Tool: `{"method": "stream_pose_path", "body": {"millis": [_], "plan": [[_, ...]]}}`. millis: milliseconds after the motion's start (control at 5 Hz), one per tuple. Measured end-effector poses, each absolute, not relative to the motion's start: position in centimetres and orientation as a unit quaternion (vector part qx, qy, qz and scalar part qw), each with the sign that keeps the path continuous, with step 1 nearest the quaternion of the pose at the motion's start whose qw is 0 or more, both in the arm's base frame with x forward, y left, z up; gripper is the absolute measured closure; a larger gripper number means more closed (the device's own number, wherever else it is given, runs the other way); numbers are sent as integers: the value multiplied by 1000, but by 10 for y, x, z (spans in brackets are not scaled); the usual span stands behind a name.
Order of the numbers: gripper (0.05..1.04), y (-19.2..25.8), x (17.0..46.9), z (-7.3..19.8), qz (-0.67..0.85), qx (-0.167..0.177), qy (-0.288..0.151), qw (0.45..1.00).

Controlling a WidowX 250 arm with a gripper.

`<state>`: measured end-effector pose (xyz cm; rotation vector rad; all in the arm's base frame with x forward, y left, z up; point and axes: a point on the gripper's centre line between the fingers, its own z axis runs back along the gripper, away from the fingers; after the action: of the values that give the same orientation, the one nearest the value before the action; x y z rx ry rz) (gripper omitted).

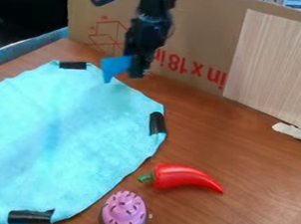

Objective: Put the blue object on the top middle of the table

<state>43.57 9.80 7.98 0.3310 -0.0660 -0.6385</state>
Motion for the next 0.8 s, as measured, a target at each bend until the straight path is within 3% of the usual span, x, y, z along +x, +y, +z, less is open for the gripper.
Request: {"method": "stream_pose_path", "body": {"millis": [400, 800], "plan": [[490, 64, 454, 107, -347, 163, -61, 922], [490, 46, 469, 90, -376, 151, -52, 913]]}}
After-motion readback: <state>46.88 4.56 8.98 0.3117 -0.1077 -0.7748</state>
